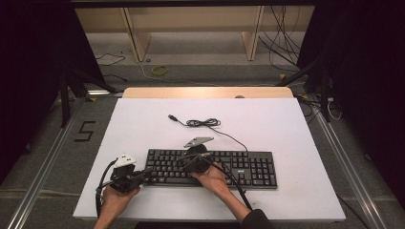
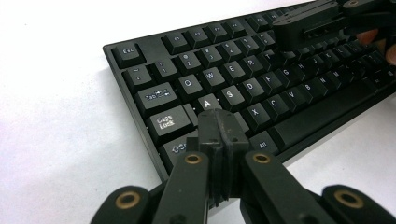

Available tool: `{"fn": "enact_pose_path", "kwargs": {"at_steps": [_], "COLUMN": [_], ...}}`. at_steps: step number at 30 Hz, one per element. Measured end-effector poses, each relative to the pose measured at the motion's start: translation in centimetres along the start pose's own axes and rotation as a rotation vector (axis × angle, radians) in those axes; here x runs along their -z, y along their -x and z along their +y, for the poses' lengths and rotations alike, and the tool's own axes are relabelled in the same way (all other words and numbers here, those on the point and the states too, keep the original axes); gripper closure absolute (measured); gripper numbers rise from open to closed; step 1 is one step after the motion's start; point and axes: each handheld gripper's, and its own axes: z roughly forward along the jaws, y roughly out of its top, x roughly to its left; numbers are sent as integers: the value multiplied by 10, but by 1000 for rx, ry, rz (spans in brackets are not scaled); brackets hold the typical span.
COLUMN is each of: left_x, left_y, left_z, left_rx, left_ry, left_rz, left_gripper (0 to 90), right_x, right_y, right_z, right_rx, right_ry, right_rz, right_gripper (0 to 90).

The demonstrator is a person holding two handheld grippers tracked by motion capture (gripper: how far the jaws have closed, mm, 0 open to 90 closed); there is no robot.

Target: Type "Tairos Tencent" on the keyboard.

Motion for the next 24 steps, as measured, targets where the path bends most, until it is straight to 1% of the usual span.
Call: {"fn": "enact_pose_path", "kwargs": {"at_steps": [5, 8, 12, 15, 20, 23, 24], "left_x": [-1, -2, -3, -4, -5, -6, -6], "left_y": [0, -1, -1, -2, -4, -4, -5], "left_z": [0, -1, -1, -1, 0, 0, 0], "left_rx": [7, 0, 6, 2, 5, 16, 12], "left_ry": [-8, -20, -30, -36, -32, -30, -32], "left_rz": [3, 2, 4, 4, 14, 16, 17], "left_gripper": [889, 889, 889, 889, 889, 889, 889], "right_x": [-2, -4, -6, -7, -7, -8, -8], "right_y": [-2, -3, -3, -3, -2, -2, -2], "right_z": [1, 2, 2, 2, 2, 2, 2], "right_rx": [11, 9, 5, 8, 4, 3, 4], "right_ry": [-6, -10, -17, -19, -19, -20, -19], "right_rz": [-4, -9, -10, -12, -14, -15, -16], "right_gripper": [900, 900, 900, 900, 900, 900, 900]}}
